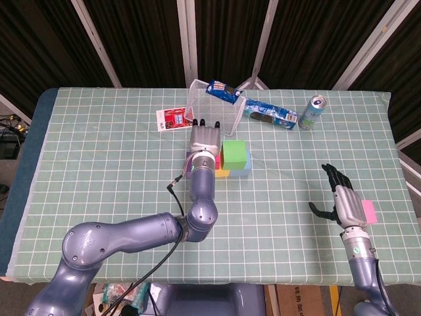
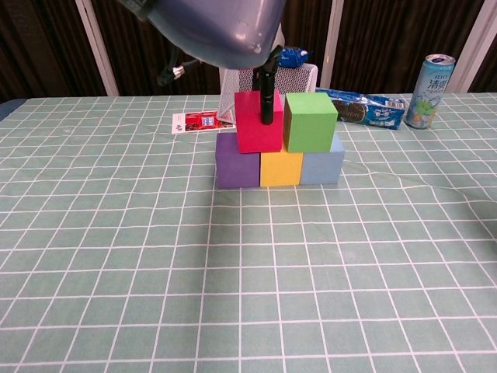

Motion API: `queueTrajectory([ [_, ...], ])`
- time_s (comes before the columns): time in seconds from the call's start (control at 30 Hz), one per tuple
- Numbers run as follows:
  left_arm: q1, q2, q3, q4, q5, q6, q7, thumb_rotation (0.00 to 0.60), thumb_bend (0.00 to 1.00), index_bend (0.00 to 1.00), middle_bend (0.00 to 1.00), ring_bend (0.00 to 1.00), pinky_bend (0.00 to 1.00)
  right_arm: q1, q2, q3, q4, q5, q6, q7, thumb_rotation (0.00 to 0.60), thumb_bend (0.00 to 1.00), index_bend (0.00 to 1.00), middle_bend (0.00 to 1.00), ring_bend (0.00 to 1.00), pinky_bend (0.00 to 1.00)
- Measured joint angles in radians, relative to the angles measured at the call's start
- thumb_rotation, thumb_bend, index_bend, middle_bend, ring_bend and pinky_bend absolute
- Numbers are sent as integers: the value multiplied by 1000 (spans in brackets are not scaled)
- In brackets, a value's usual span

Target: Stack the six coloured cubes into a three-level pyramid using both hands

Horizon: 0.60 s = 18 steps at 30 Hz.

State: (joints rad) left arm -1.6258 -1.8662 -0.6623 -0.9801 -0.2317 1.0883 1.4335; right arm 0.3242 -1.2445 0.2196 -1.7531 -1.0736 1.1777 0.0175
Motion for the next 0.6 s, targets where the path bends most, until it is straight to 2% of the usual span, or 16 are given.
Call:
queueTrajectory([
  [0.6, -5, -29, -29, 36, 22, -12, 9, 600, 247, 0, 376, 53, 51, 2, -3, -3, 7, 5, -10, 1, 600, 322, 0, 0, 0, 0],
])
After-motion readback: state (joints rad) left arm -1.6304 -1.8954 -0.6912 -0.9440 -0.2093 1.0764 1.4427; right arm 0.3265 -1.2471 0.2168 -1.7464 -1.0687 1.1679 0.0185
